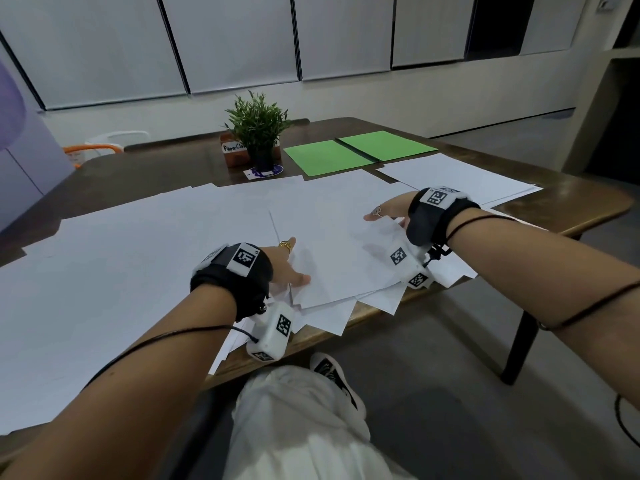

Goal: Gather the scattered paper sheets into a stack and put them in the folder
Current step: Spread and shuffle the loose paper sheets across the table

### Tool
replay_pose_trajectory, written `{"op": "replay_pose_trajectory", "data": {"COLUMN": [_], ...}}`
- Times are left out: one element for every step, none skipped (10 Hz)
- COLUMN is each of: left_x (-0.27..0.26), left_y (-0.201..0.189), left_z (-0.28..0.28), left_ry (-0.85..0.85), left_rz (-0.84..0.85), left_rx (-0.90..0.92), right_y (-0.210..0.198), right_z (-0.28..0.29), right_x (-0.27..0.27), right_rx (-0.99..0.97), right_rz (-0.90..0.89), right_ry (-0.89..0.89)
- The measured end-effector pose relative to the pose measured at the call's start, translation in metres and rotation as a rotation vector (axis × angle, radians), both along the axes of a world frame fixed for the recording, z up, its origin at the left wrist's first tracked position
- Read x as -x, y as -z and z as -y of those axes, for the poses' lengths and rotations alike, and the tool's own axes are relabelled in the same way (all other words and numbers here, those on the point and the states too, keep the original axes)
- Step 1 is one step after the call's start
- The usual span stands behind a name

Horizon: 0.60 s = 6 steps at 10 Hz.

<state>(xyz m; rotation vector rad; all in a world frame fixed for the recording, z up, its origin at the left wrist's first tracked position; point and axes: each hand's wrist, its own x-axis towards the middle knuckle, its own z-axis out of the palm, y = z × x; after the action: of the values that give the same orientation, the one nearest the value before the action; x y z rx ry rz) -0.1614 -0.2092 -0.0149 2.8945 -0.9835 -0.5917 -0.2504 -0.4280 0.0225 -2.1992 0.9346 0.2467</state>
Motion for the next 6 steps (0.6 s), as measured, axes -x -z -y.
{"op": "replay_pose_trajectory", "data": {"left_x": [-0.001,-0.001,-0.002,-0.005,-0.007,-0.013], "left_y": [0.0,0.002,0.003,-0.002,-0.007,-0.009], "left_z": [0.0,-0.001,-0.001,0.0,0.005,0.007], "left_ry": [-0.003,-0.011,-0.033,-0.095,-0.196,-0.322], "left_rz": [0.011,0.007,-0.005,-0.064,-0.153,-0.112], "left_rx": [-0.023,-0.001,0.097,0.306,0.511,0.627], "right_y": [-0.006,-0.009,-0.002,0.013,0.02,0.021], "right_z": [-0.002,-0.007,-0.004,0.004,0.016,0.014], "right_x": [-0.006,-0.005,-0.009,-0.009,-0.013,-0.011], "right_rx": [0.096,0.231,0.241,0.455,0.324,0.153], "right_rz": [0.002,-0.137,-0.134,-0.141,0.04,0.236], "right_ry": [-0.084,-0.169,-0.143,-0.247,-0.151,-0.048]}}
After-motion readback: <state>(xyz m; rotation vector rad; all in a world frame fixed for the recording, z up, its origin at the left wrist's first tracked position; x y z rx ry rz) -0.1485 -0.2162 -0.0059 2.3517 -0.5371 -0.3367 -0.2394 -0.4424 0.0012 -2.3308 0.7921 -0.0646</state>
